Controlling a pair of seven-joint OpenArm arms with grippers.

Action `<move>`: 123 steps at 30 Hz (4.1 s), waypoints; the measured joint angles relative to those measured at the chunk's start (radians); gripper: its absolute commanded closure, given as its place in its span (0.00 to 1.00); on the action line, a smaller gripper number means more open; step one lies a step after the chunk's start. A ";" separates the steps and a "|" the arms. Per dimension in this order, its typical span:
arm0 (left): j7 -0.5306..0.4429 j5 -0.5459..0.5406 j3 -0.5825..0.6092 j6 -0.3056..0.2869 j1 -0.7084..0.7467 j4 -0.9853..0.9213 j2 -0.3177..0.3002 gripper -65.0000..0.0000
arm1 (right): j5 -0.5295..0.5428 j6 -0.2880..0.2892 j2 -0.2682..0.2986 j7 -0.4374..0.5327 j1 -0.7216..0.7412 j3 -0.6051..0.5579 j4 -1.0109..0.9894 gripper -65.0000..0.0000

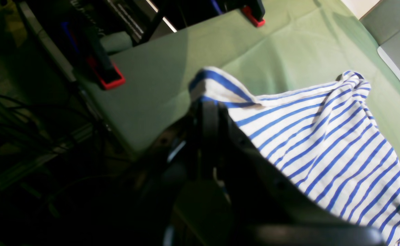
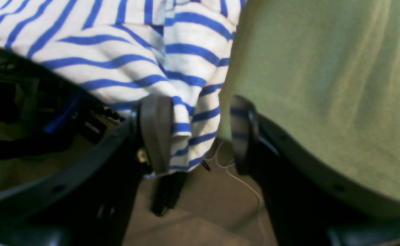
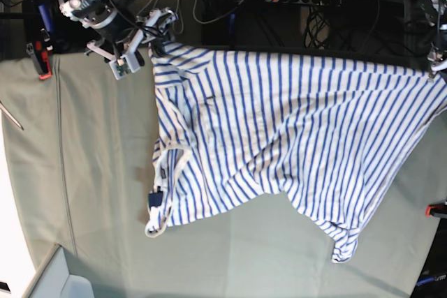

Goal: Layout the t-shirt on the table in an organized manner, then fold the t-shirt properly

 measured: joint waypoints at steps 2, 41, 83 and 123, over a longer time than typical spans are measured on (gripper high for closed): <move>0.000 0.000 0.000 0.000 0.000 0.000 0.000 1.00 | 0.058 0.000 -0.002 0.000 0.000 0.014 0.000 0.55; 0.004 0.003 -0.047 0.000 -0.061 0.024 -0.030 1.00 | 0.213 0.000 0.000 0.024 0.028 -0.042 -0.206 0.56; 0.011 0.012 -0.016 -0.006 -0.225 0.315 -0.159 1.00 | 0.347 0.021 0.016 -0.014 0.296 0.404 0.275 1.00; 0.220 0.192 0.216 -0.002 -0.800 0.256 -0.234 1.00 | 0.343 0.023 0.053 -0.011 1.128 0.357 0.060 1.00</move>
